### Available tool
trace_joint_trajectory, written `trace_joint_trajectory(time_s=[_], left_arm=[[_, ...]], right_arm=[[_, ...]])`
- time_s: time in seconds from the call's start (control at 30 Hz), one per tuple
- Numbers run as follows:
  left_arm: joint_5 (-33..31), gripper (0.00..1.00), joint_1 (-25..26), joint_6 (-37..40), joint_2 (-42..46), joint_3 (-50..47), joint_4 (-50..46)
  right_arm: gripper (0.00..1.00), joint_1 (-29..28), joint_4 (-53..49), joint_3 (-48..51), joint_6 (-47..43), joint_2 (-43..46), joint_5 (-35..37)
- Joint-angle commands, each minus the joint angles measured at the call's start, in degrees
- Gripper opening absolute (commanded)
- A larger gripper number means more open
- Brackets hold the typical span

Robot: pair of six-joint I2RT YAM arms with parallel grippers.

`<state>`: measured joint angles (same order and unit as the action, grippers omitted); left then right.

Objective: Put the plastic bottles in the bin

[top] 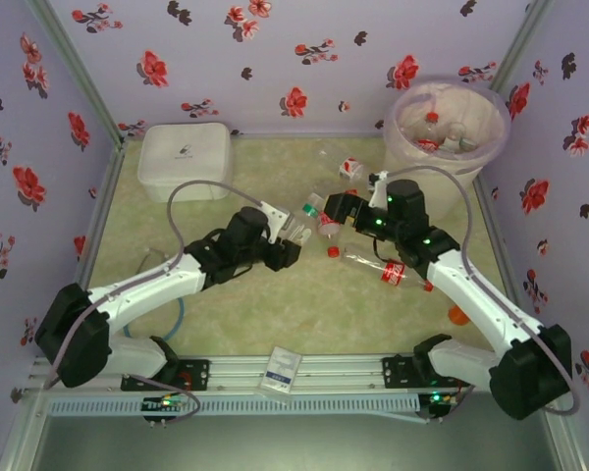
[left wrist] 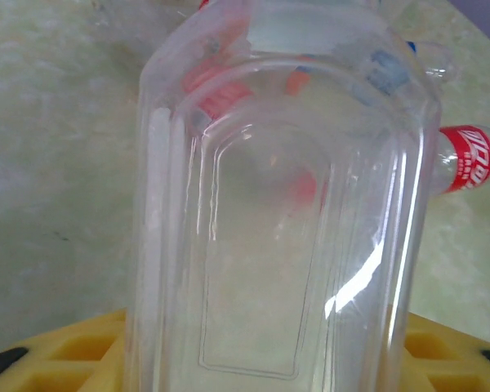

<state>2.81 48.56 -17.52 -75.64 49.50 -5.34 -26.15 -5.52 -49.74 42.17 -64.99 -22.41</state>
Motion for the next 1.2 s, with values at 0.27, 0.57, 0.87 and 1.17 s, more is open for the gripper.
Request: trace_joint_trajectory(time_s=[0.27,0.57,0.87,1.17], left_arm=[[-1.7,0.29,3.7,-4.3,1.3,-2.0,9.1],[-1.1,0.31,4.9,-3.6,-1.0,-0.5,9.4],[-1.7,0.62,4.9,-4.0,-0.8,-1.0,10.5],[-4.6,1.0,2.0,-9.9,0.6,-5.4,12.0]], right_arm=[[0.68,-1.8,10.3,-2.1,0.8,-8.1,2.2],[0.55,-1.8,10.1,-3.3,0.1,-9.8,2.2],[0.27,-1.6,1.9,-8.4,-5.5,-7.0,7.0],[0.06,7.9,-24.1,-33.6,-29.3,-1.9,27.6]])
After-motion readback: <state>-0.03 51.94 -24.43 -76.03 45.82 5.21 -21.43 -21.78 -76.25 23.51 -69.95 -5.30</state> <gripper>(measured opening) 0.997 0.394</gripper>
